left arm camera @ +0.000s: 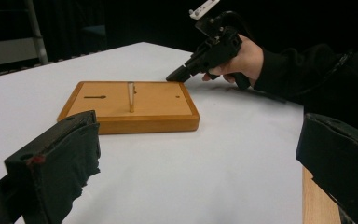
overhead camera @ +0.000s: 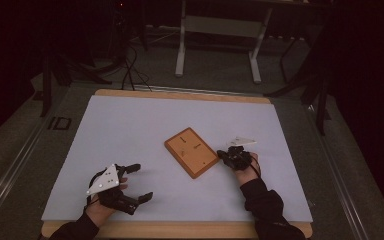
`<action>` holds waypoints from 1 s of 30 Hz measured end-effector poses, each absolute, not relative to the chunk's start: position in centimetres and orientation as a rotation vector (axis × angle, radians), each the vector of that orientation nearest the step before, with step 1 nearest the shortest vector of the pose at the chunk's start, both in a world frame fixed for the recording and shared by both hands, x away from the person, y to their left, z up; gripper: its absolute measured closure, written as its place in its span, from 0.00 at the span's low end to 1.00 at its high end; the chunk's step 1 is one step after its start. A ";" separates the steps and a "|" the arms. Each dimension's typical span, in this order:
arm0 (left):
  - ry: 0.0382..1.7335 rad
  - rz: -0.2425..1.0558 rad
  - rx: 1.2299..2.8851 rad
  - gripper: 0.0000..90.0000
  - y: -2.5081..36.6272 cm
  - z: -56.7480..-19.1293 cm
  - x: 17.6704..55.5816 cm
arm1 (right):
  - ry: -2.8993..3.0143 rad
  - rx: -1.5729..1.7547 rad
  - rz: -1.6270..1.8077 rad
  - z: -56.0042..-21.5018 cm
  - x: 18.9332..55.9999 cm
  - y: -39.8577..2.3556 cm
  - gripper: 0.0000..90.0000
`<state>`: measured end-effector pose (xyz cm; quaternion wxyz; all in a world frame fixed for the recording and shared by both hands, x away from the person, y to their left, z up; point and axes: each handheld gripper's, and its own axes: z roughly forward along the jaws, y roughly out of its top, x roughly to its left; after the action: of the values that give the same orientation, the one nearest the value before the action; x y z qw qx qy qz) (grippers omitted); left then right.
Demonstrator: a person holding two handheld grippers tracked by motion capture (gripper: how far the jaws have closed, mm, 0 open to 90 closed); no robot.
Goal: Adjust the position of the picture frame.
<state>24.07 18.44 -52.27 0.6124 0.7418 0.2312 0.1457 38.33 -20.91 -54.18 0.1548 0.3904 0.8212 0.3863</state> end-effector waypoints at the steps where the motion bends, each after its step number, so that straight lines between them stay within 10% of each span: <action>1: 0.533 0.337 1.711 0.00 18.4 -52.3 24.1 | 2.357 1.113 1.109 -54.2 38.2 -20.8 1.00; 30: 0.547 0.322 1.705 0.00 18.2 -52.6 24.6 | 2.501 0.950 1.225 -54.0 35.1 -17.6 1.00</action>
<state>24.55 18.18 -52.58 0.6141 0.7397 0.2371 0.1396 35.05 -17.57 -54.03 0.0995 0.3214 0.8456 0.4144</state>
